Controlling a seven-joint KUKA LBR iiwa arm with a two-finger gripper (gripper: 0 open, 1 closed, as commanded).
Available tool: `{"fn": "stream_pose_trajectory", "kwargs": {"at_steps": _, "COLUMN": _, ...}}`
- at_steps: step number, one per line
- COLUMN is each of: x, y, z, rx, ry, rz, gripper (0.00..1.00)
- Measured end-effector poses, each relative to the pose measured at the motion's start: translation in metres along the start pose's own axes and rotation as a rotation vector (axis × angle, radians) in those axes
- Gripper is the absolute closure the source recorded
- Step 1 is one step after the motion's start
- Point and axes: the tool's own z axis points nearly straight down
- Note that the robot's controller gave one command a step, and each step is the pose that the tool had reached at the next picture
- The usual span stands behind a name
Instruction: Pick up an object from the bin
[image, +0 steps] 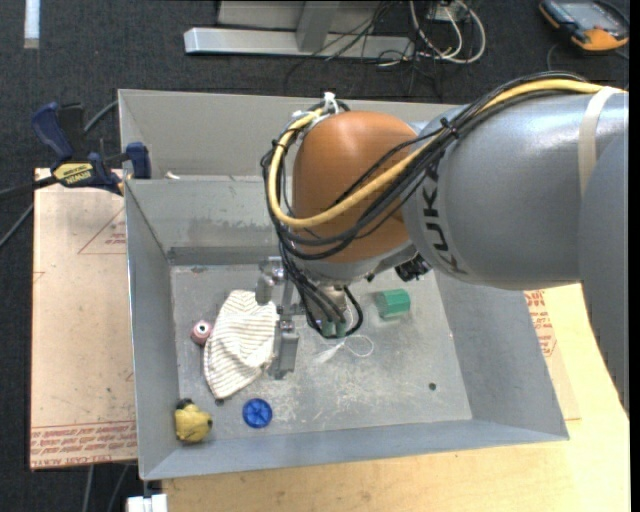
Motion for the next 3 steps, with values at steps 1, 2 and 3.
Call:
{"fn": "stream_pose_trajectory", "kwargs": {"at_steps": 1, "x": 0.009, "y": 0.003, "z": 0.081, "rx": -0.001, "ry": -0.004, "rz": -0.115, "gripper": 0.00}}
{"fn": "stream_pose_trajectory", "kwargs": {"at_steps": 2, "x": 0.023, "y": 0.005, "z": 0.151, "rx": -0.002, "ry": 0.001, "rz": -0.303, "gripper": 0.00}}
{"fn": "stream_pose_trajectory", "kwargs": {"at_steps": 3, "x": -0.005, "y": -0.010, "z": 0.147, "rx": -0.002, "ry": -0.008, "rz": -0.531, "gripper": 1.00}}
